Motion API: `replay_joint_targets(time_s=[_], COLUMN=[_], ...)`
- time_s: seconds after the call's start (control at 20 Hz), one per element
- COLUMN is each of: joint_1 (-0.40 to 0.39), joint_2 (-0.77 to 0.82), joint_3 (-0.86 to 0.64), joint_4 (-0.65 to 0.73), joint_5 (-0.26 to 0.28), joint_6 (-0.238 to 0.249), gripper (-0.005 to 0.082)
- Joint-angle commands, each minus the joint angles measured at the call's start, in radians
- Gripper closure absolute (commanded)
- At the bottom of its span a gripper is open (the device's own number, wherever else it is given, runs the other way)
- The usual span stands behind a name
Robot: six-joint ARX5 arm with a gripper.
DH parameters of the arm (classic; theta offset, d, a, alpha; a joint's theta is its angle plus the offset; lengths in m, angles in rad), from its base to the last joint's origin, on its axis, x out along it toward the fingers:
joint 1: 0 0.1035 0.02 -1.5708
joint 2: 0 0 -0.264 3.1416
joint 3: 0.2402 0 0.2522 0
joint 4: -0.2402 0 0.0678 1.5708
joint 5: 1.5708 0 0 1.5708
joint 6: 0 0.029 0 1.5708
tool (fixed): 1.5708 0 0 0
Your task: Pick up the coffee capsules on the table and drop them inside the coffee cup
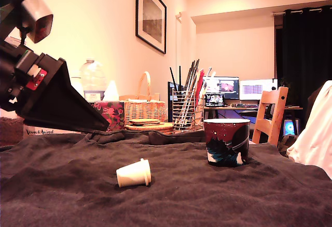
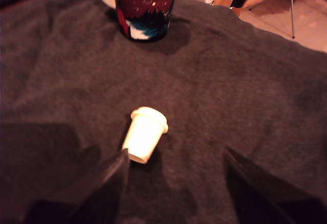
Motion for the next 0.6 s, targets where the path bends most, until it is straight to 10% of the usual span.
replay_joint_targets(time_s=[0.0, 0.55], joint_1=[-0.001, -0.004], joint_2=[-0.011, 0.134], joint_3=[-0.014, -0.014], joint_4=[0.024, 0.251], joint_5=[0.001, 0.018], joint_6=[0.053, 0.076], gripper=[0.0233, 0.0234])
